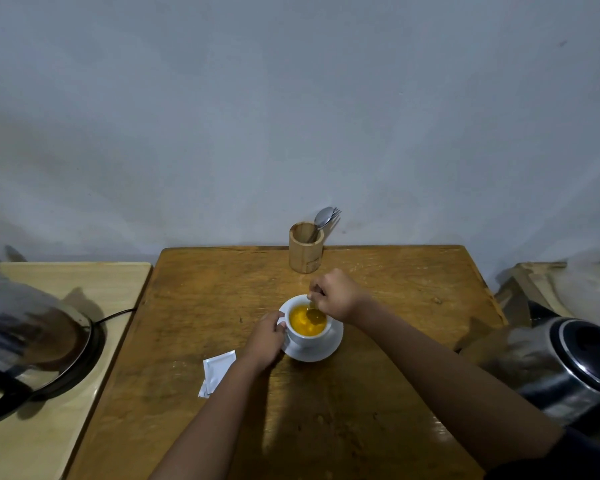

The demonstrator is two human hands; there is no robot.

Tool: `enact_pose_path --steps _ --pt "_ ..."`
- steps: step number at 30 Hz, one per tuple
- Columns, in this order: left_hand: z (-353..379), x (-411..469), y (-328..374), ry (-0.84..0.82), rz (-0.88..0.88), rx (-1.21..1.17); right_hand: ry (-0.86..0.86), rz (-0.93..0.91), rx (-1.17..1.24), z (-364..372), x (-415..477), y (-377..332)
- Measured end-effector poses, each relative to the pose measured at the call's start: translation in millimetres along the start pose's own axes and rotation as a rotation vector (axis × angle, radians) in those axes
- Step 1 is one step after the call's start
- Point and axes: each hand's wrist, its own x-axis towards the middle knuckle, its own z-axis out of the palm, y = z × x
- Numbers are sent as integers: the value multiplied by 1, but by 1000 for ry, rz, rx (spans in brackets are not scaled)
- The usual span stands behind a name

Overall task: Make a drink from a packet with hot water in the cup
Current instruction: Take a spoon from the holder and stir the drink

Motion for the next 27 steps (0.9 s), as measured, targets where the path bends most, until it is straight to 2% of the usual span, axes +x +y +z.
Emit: enact_pose_path --steps 5,11,17,22,27 --pt "0 0 0 -9 -11 1 -103 -58 -3 1 -7 -5" --pt "-2 -1 0 -23 -13 3 20 -127 -3 15 -4 -13" --pt "-4 -2 4 -31 -30 16 93 -74 -38 15 -3 -4" --pt "-5 -3 5 -38 -30 18 23 -21 -105 4 -5 3" --pt "-6 -4 7 -42 -40 27 -39 -77 -91 5 -11 -1"
